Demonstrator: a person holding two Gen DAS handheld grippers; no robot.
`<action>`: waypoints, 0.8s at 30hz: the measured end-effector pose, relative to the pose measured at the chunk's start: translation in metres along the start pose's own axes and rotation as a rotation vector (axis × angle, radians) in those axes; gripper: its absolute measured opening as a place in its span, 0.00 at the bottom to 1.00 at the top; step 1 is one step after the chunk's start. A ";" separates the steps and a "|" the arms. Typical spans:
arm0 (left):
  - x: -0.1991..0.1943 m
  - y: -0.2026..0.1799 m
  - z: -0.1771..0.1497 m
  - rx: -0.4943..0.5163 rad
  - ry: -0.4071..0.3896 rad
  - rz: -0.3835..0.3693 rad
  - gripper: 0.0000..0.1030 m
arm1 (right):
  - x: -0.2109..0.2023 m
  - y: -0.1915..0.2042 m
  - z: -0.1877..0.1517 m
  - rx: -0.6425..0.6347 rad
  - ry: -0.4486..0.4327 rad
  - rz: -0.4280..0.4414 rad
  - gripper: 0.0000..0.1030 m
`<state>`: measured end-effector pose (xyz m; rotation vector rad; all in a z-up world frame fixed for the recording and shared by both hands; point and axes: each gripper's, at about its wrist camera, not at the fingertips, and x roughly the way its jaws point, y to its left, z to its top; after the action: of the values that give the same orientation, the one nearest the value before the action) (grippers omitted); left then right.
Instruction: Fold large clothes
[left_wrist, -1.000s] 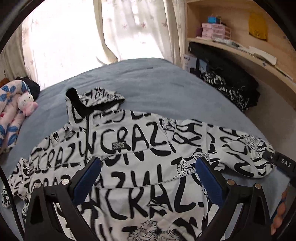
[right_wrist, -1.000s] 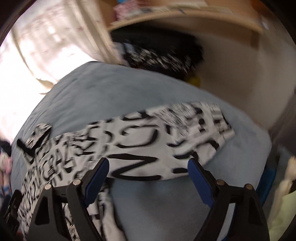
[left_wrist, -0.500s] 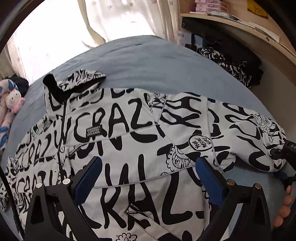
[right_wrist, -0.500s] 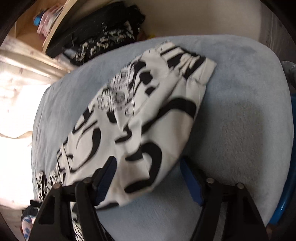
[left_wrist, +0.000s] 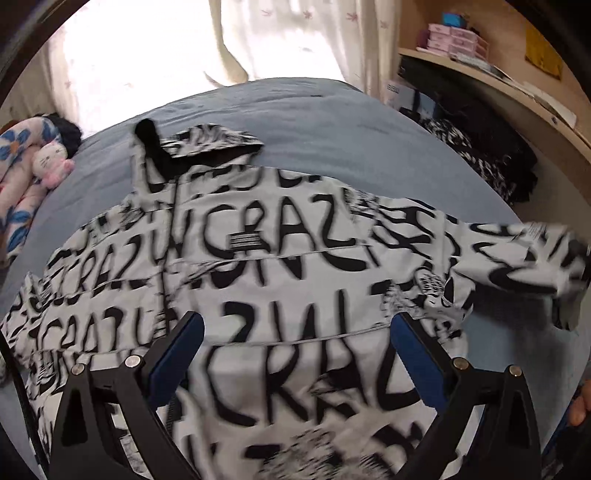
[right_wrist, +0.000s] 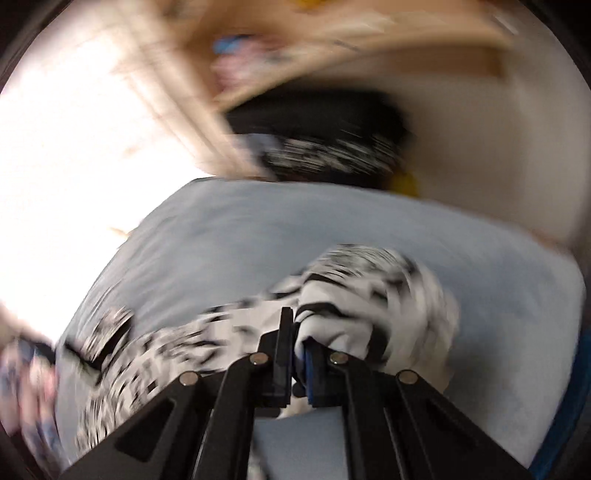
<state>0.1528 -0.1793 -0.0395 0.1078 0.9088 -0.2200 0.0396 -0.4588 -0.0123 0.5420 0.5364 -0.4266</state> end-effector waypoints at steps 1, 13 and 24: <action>-0.004 0.011 -0.002 -0.017 -0.004 0.015 0.98 | -0.005 0.022 -0.002 -0.075 -0.011 0.036 0.04; 0.000 0.132 -0.026 -0.258 0.076 0.068 0.98 | 0.020 0.149 -0.121 -0.529 0.314 0.312 0.24; 0.035 0.102 -0.037 -0.222 0.194 -0.297 0.97 | 0.032 0.101 -0.142 -0.326 0.444 0.356 0.48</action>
<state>0.1695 -0.0783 -0.0897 -0.2169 1.1363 -0.3868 0.0647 -0.3050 -0.0970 0.4046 0.8980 0.1286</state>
